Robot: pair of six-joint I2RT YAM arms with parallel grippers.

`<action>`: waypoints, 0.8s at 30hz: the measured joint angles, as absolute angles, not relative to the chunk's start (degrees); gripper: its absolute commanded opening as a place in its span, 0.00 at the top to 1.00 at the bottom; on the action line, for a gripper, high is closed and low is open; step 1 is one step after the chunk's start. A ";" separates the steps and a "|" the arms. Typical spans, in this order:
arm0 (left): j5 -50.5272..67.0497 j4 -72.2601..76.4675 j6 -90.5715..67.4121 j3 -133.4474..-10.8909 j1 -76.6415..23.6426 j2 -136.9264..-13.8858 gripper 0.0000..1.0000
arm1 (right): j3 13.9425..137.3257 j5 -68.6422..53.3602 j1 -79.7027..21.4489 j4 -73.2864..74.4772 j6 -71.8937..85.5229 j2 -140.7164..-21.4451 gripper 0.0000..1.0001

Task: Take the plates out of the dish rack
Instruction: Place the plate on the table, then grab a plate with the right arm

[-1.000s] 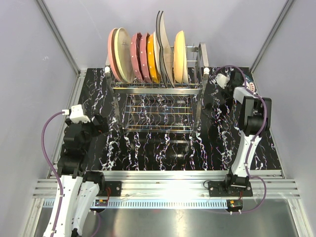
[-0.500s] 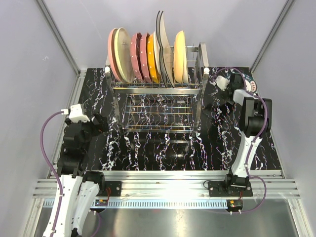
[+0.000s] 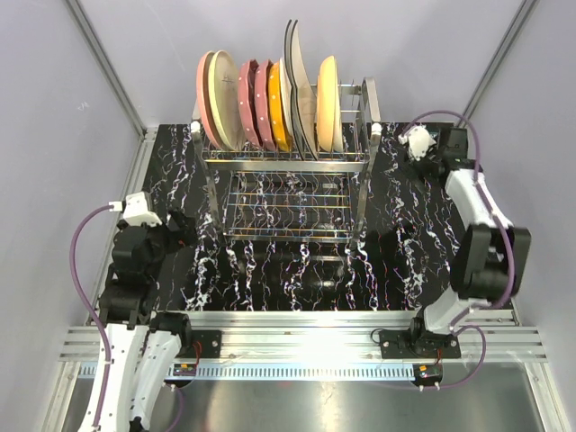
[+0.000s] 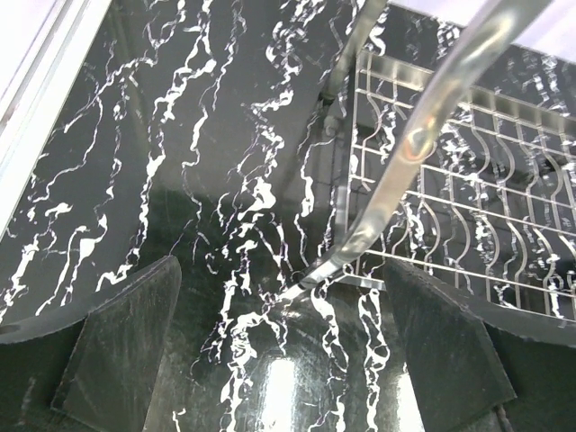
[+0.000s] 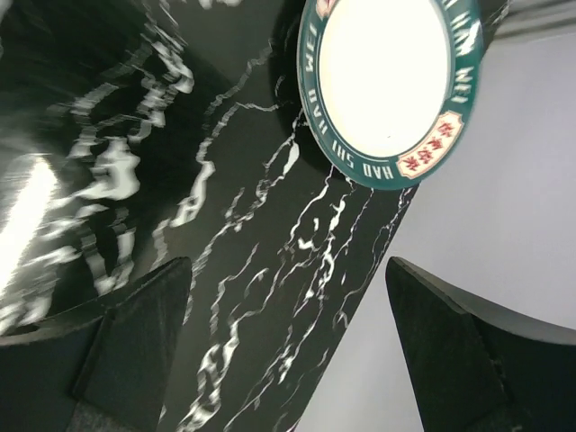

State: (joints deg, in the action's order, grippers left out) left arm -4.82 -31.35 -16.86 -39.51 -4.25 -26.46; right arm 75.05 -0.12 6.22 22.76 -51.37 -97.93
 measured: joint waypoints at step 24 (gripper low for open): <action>5.34 -36.10 -21.87 -42.44 -4.25 -23.55 0.01 | 80.53 -39.03 6.22 52.73 -29.93 -63.57 0.02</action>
State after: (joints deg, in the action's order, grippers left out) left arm 5.34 -36.10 -21.87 -42.44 -4.25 -23.55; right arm 80.53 -39.03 6.22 52.73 -29.93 -63.57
